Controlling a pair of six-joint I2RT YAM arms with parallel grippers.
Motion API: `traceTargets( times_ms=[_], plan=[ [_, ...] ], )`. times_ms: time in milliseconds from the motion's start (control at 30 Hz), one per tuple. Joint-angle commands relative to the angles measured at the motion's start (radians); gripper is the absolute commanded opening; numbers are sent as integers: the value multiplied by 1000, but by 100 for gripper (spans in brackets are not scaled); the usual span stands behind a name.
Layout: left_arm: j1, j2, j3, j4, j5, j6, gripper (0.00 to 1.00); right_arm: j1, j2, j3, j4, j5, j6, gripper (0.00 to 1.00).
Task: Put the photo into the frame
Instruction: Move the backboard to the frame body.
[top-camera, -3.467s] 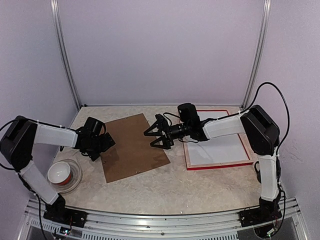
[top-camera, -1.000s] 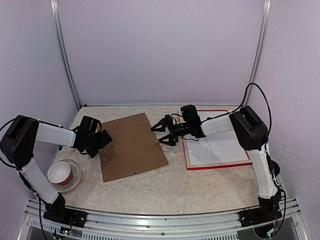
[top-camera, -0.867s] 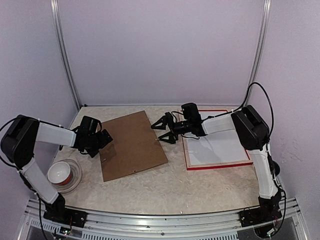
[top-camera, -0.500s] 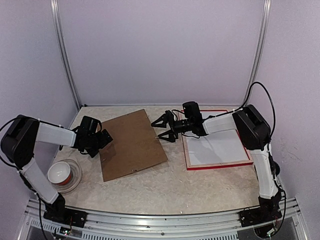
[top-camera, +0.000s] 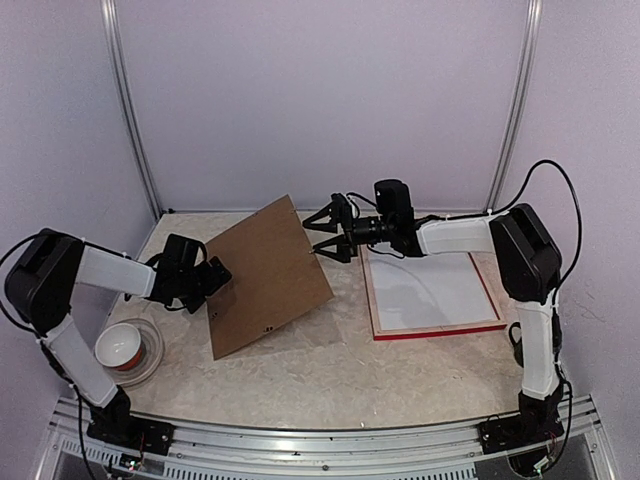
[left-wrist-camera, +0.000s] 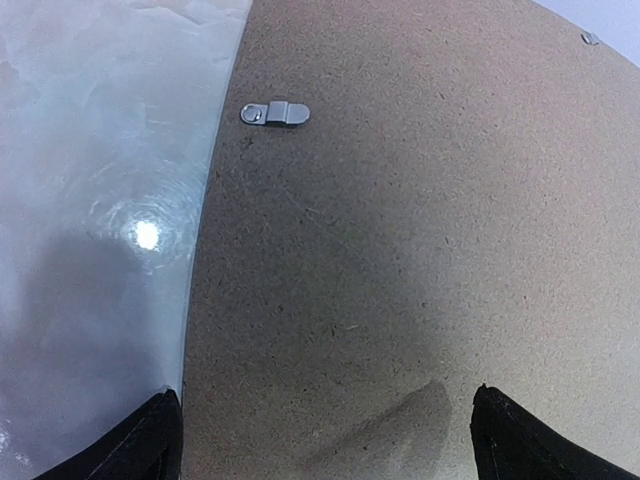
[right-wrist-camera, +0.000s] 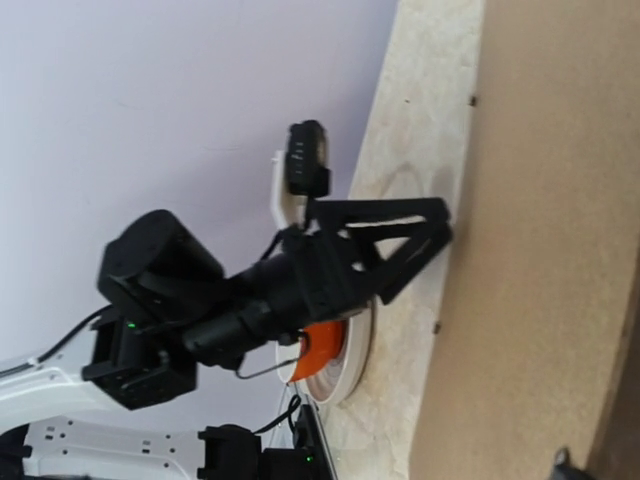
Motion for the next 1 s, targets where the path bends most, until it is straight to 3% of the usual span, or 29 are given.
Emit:
traceTargets(
  times_ms=[0,300,600,733,967],
  plan=[
    [-86,74,-4,-6,136,-12,99,14,-83,-44,-15,-23,-48,99],
    [-236,227,206,26,165,6,99,-58,-255,-299,-54,19,-127,99],
    [-388,437,446,48,218,-40,99,-223,-431,-537,-174,78,-258,99],
    [-403,507,463,75,246,-79,99,-292,-445,-604,-224,112,-324,99],
    [-403,543,449,100,273,-95,99,-323,-389,-574,-356,219,-432,99]
  ],
)
